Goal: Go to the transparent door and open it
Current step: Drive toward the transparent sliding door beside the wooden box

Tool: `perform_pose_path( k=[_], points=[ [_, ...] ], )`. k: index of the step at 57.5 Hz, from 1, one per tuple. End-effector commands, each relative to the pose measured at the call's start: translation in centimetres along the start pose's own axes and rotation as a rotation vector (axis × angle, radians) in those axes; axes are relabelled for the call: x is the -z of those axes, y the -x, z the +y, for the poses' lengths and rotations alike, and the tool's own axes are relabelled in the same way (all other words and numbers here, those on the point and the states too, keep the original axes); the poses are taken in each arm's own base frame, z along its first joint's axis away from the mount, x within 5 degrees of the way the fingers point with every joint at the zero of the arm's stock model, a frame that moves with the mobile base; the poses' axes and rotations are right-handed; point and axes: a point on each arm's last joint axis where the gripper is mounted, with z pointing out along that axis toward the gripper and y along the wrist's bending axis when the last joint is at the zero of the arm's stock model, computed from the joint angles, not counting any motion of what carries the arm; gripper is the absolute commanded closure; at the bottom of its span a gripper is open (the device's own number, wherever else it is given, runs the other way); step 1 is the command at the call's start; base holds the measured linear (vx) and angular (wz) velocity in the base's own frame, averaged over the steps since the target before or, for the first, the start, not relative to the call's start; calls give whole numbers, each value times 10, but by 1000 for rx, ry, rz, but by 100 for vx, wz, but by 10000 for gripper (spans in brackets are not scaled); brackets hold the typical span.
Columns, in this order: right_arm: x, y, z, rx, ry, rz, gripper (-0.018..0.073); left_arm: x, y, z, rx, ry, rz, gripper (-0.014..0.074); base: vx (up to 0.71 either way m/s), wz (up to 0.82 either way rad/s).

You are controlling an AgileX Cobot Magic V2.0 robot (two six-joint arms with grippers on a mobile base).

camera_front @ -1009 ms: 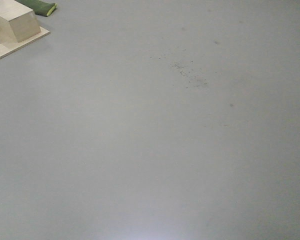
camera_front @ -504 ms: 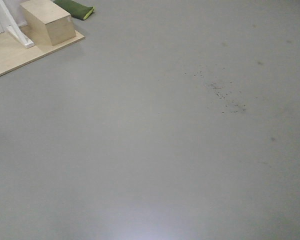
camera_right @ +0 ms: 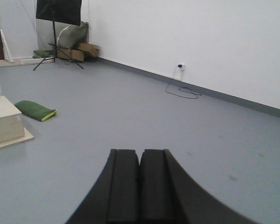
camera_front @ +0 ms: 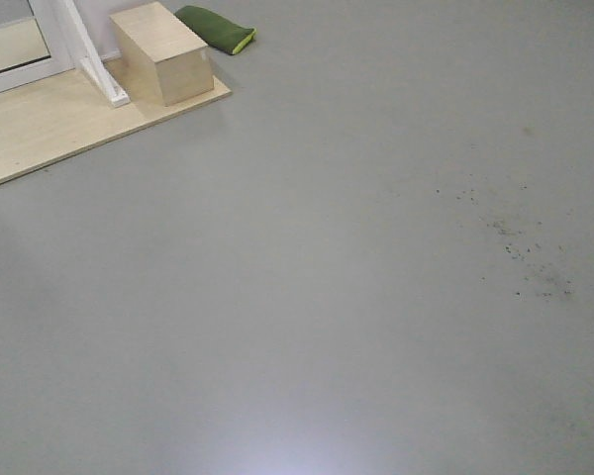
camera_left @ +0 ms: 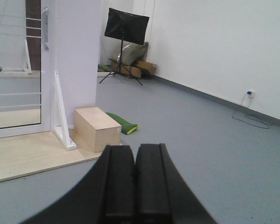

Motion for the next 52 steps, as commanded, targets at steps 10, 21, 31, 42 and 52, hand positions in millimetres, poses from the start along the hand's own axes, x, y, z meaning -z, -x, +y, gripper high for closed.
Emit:
perform_pose_path(
  k=[10,21,31,42,52],
  points=[
    [1,3,0,4,-4,-79,567,0,-2,0,12,-11,-68,599,41,30],
    [1,3,0,4,-4,-79,567,0,-2,0,12,-10,-68,599,41,32],
    [1,3,0,4,-4,-78,567,0,-2,1,11,7,-71,599,41,33],
    [1,3,0,4,-4,-78,567,0,-2,2,10,13,-72,599,41,32],
    [1,3,0,4,-4,-79,567,0,-2,1,11,8,-71,599,42,31]
  ],
)
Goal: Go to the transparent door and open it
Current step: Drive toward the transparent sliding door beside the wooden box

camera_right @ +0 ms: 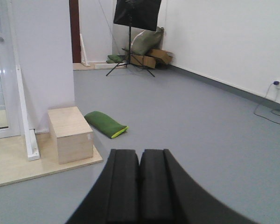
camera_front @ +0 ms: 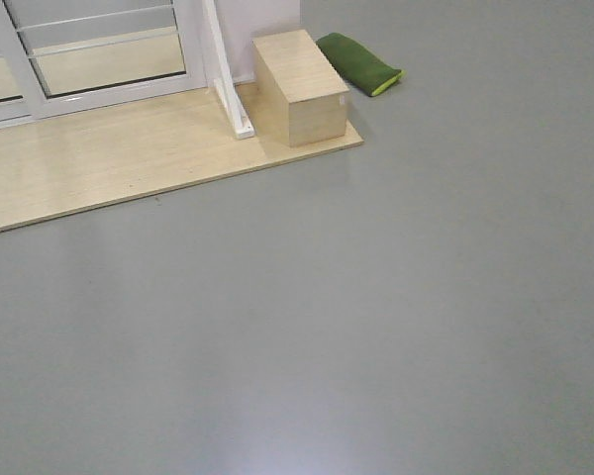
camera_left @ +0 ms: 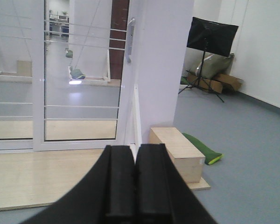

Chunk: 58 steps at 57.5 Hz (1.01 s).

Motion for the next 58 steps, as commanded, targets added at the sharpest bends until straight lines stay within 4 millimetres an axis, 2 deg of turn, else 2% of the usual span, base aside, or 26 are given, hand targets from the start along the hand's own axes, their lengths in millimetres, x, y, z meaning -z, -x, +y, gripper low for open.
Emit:
perform_pose_path(
  k=[1,40,58],
  points=[
    [1,3,0,4,-4,-79,567,0,-2,0,13,-15,-67,599,42,31],
    [1,3,0,4,-4,-79,567,0,-2,0,13,-17,-67,599,42,32],
    [1,4,0,4,-5,-80,567,1,-2,-3,17,-71,-58,599,42,23]
  ],
)
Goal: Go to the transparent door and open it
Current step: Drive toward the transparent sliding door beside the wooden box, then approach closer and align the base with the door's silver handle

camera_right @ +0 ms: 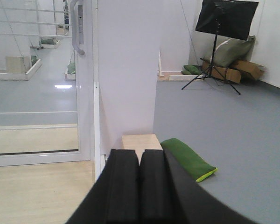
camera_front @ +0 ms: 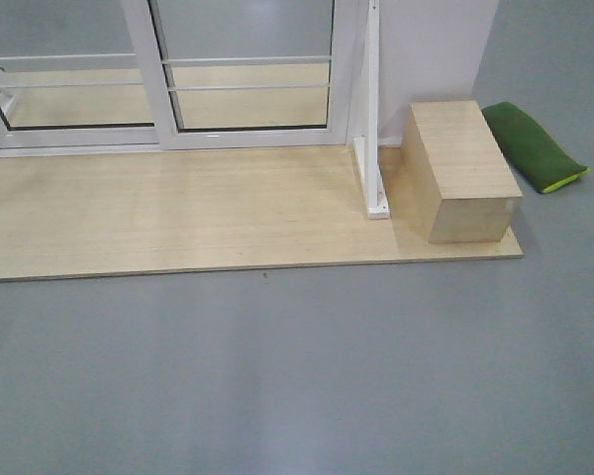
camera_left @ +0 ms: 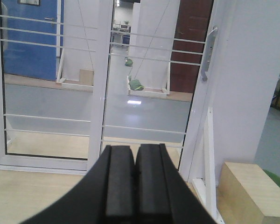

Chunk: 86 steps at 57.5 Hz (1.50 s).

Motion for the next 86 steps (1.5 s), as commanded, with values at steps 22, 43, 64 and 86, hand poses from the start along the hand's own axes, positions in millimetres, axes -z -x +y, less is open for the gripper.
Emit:
perform_pose_path(
  k=[22,43,64,86],
  points=[
    [1,3,0,4,-5,-78,567,0,-2,0,13,-24,-66,599,41,11],
    [1,3,0,4,-4,-79,567,0,-2,0,13,-24,-66,599,39,2],
    [1,3,0,4,-4,-79,567,0,-2,0,13,-24,-66,599,38,1],
    [1,3,0,4,-4,-79,567,0,-2,0,13,-24,-66,599,35,-1]
  ],
)
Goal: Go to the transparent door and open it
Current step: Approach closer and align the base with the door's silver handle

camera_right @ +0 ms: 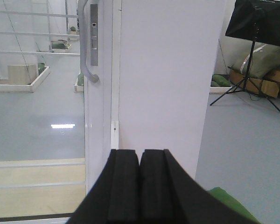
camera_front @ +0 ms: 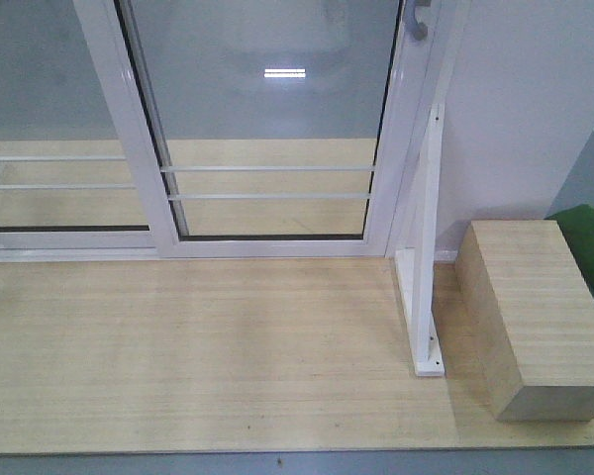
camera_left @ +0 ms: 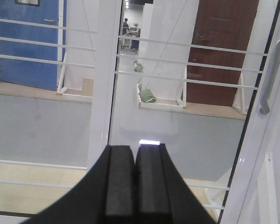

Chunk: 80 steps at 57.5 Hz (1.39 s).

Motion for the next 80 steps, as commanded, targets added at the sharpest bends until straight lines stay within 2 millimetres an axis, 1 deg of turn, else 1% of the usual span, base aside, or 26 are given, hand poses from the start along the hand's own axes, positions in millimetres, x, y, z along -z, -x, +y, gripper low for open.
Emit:
perform_pose_path(
  k=[1,38,80],
  points=[
    [1,3,0,4,-4,-79,567,0,-2,0,13,-16,-67,599,32,-2],
    [1,3,0,4,-4,-77,567,0,-2,0,13,-16,-67,599,25,0],
    [1,3,0,4,-4,-78,567,1,-2,0,13,-16,-69,599,10,1]
  ],
)
